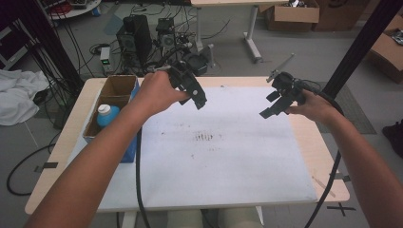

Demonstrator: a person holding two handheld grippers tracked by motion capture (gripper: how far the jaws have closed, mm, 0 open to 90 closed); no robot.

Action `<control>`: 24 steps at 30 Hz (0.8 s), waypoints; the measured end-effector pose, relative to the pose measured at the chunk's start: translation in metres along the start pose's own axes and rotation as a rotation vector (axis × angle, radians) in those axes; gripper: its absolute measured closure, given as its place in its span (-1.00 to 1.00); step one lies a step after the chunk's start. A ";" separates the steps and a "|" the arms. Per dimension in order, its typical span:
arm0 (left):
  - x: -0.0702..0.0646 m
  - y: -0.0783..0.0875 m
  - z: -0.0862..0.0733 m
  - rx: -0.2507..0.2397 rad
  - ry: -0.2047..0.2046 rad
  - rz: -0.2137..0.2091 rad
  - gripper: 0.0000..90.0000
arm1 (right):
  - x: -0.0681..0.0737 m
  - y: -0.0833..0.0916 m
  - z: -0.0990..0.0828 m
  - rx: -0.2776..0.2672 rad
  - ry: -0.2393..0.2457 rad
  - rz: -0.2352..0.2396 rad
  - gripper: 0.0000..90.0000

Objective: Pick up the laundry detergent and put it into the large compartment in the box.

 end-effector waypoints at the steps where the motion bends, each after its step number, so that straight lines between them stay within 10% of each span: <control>1: -0.001 -0.002 0.001 0.003 -0.004 -0.004 -0.49 | 0.000 0.000 0.000 -0.001 0.001 0.002 -0.63; 12: -0.010 -0.017 0.009 0.048 -0.096 -0.025 -0.48 | -0.001 -0.003 0.001 -0.004 0.001 0.006 -0.63; 24: 0.002 -0.030 -0.001 0.069 -0.085 -0.038 -0.46 | -0.003 -0.007 0.001 0.002 -0.003 0.015 -0.63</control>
Point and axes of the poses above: each handheld gripper's, and its own axes: y roughly backward along the jaws, z roughly out of its top, x roughly to its left, the point moved 1 cm from there along -y, roughly forward along the jaws
